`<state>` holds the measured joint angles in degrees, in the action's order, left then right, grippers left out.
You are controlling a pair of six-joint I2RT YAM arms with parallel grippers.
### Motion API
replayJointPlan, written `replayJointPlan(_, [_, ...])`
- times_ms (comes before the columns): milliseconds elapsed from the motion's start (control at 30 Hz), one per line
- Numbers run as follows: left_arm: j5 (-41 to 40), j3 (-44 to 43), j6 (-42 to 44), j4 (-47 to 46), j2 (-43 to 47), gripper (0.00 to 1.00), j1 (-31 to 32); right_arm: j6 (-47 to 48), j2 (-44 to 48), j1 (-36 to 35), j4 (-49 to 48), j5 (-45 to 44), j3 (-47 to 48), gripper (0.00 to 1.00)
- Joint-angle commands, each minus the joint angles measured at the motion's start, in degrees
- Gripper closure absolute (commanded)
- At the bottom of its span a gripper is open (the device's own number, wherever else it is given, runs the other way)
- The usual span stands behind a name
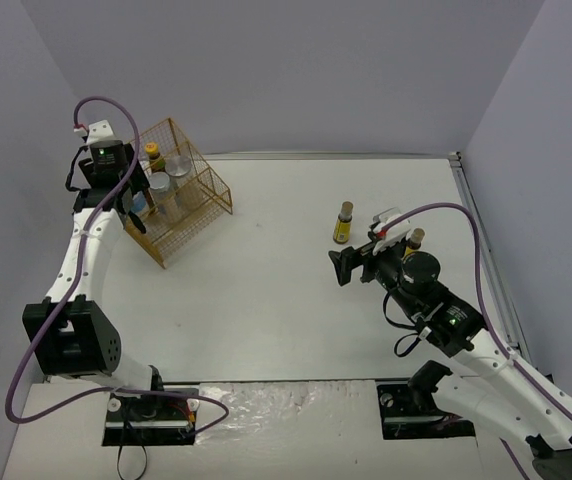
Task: Organize the condiment bottles
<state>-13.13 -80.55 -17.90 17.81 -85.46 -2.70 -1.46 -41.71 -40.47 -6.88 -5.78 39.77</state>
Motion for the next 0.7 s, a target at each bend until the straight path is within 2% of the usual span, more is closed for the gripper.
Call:
replayJointPlan(0, [0.05,-0.81,0.63,-9.17,1.72,0.99,-0.38,-0.24,-0.09,0.33,-3.67,-1.28,0.13,0.00])
replayJointPlan(100, [0.75,0.93,-0.19,-9.08,0.64,0.90,-0.38,-0.31,-0.52,0.30,-3.67,-1.53,0.13,0.00])
replayJointPlan(233, [0.64,2.51,-1.46,-8.75,-1.16,0.68,-0.38,-0.47,-1.10,0.30,-3.58,-1.79,0.12,0.00])
replayJointPlan(433, [0.48,2.60,-1.95,-8.49,-2.42,0.45,-0.38,-0.57,-1.53,0.30,-3.75,-2.50,0.05,0.00])
replayJointPlan(533, [0.52,2.73,-1.87,-8.18,-2.07,0.28,-0.38,-1.01,-2.26,0.39,-3.65,-3.74,0.18,0.00])
replayJointPlan(667, [1.07,3.10,-1.96,-7.15,0.01,0.11,-0.30,-2.66,-4.13,0.81,-3.11,-6.33,0.96,0.00])
